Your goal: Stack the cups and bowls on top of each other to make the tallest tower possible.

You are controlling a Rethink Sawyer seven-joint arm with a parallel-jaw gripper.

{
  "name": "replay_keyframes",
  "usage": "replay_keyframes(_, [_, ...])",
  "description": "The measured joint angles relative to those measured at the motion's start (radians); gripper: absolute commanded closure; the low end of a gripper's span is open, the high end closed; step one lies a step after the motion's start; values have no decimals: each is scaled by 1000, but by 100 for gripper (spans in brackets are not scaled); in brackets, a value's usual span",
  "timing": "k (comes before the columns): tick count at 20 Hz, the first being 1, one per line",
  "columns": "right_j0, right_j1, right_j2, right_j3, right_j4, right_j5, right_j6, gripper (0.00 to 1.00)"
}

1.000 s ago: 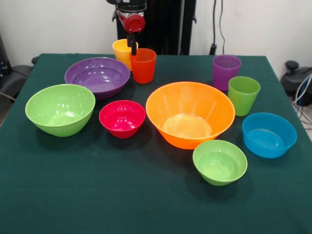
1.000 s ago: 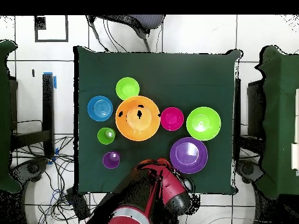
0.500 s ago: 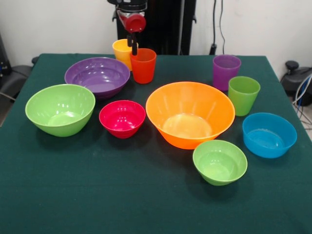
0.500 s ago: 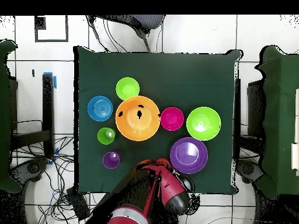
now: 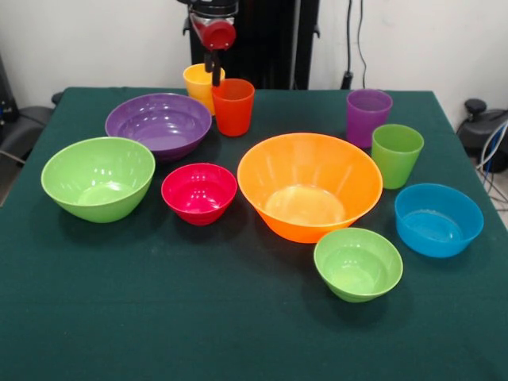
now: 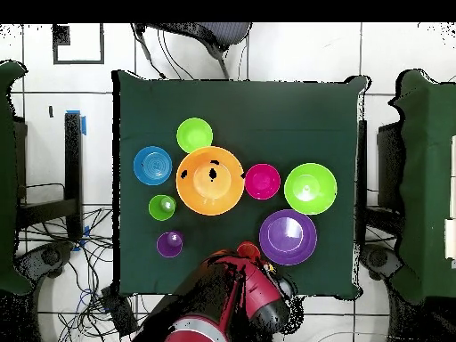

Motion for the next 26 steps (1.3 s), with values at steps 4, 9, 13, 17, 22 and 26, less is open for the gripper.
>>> replay_keyframes(4, [-4, 0, 5, 13, -5, 18, 0, 0])
replay_keyframes(9, [-17, 0, 22, 26, -7, 41, 0, 0])
replay_keyframes(13, [-44, -6, 43, 46, -8, 77, 0, 0])
replay_keyframes(17, [-71, -19, 65, 61, -8, 100, 0, 0])
replay_keyframes(22, [-144, -58, 127, 101, -8, 145, 0, 0])
replay_keyframes(26, [-179, -86, 163, 126, -9, 160, 0, 0])
